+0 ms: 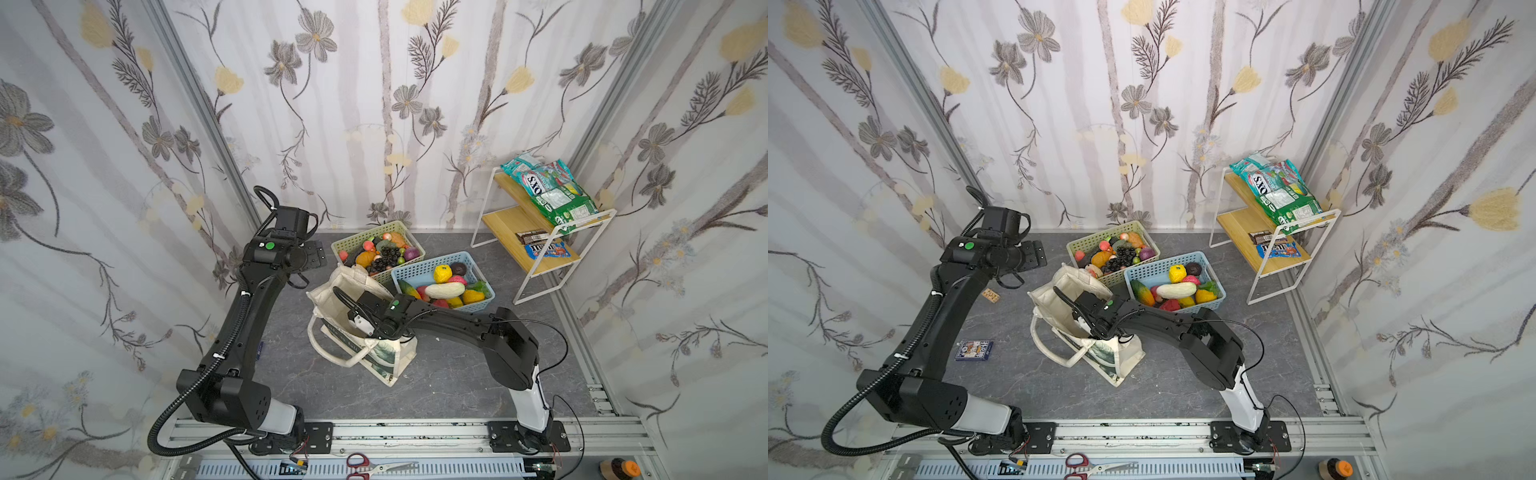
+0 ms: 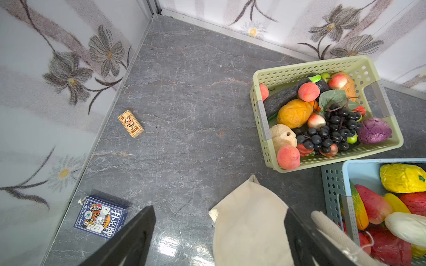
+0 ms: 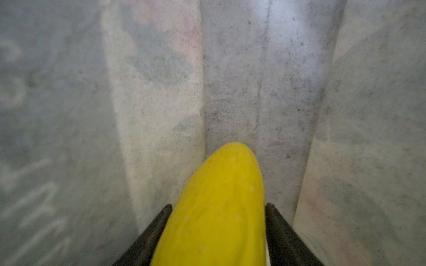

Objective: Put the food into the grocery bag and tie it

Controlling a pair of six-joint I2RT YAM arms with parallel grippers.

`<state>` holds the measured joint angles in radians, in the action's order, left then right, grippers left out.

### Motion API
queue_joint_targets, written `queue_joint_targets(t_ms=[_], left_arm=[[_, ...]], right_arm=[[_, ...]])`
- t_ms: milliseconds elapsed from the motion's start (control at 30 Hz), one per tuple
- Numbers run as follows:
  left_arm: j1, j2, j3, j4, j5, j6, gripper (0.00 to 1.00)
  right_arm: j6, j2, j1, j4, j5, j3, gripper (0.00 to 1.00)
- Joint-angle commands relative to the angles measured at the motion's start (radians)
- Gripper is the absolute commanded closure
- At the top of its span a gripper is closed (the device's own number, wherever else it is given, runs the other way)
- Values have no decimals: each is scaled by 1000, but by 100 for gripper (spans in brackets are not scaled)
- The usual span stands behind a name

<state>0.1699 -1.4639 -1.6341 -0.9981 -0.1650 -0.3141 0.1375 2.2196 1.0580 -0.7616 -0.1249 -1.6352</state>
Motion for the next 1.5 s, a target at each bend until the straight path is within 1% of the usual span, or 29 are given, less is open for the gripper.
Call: queue_joint_targets(t_ms=[0, 200, 367, 633, 867, 1067, 1133, 1200, 1300, 1400, 1467], left_arm=[[-1, 8, 5, 13, -13, 0, 10], [-1, 7, -1, 15, -3, -3, 10], [-1, 4, -6, 16, 13, -8, 10], [2, -1, 1, 27, 65, -35, 11], [5, -3, -7, 12, 64, -46, 11], [3, -10, -33, -16, 70, -51, 10], [3, -10, -35, -17, 72, -51, 10], [3, -10, -36, -19, 77, -54, 10], [3, -14, -35, -19, 90, -59, 11], [4, -18, -37, -23, 96, -59, 10], [6, -28, -45, -36, 93, -51, 10]], right_arm=[[-13, 13, 0, 39, -11, 6, 32], [-20, -15, -2, 35, -27, -7, 24], [-25, -64, -4, 8, -24, -61, 18], [-9, -125, -24, -32, 3, -198, 17], [20, -195, -40, -36, 12, -287, 16], [48, -281, -71, -33, 37, -345, 18], [50, -310, -84, -22, 76, -351, 20], [53, -324, -107, -19, 105, -348, 24], [52, -320, -144, -31, 130, -327, 36], [33, -298, -154, -53, 151, -319, 37], [30, -285, -153, -54, 142, -311, 37]])
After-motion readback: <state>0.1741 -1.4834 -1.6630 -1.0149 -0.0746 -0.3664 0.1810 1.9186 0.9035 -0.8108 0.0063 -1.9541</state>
